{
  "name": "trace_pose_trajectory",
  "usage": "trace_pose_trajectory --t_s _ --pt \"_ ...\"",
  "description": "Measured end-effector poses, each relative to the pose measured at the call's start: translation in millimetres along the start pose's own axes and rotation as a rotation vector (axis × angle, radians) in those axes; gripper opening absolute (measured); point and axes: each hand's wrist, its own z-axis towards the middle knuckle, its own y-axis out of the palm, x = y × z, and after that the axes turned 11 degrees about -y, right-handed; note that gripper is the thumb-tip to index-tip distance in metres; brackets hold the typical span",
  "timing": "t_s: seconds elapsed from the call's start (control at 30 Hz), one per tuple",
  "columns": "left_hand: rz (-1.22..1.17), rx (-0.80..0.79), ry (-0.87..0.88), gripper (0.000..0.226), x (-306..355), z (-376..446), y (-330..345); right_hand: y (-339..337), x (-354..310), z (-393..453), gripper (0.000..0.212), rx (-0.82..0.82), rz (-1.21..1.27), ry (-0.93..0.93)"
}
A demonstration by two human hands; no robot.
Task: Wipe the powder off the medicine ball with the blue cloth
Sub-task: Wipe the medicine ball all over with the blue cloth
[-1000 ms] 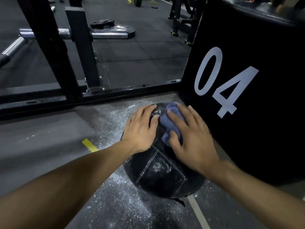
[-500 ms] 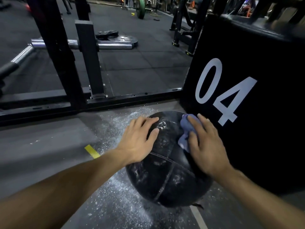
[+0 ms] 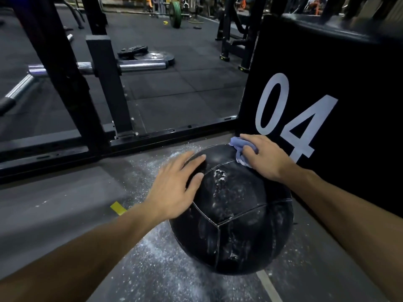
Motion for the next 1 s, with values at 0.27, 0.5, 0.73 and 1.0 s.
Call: trace_pose_trajectory --t_s 0.27,0.5,0.73,1.0 --pt "-0.184 -0.043 -0.064 0.064 -3.8 13.3 32.4 6.7 -26.4 -21.9 0.066 0.012 -0.099 -0.154" --pt "-0.165 -0.064 -0.053 0.069 -2.1 21.2 32.7 64.9 -44.9 -114.9 0.064 0.024 -0.562 -0.544" --pt "-0.198 -0.091 -0.081 0.07 6.1 21.6 31.8 61.4 -43.5 -120.7 0.068 -0.008 -0.694 -0.588" --pt "-0.108 -0.074 -0.083 0.071 10.3 9.6 36.5 -2.3 -72.6 30.9 0.071 -0.157 -0.119 0.14"
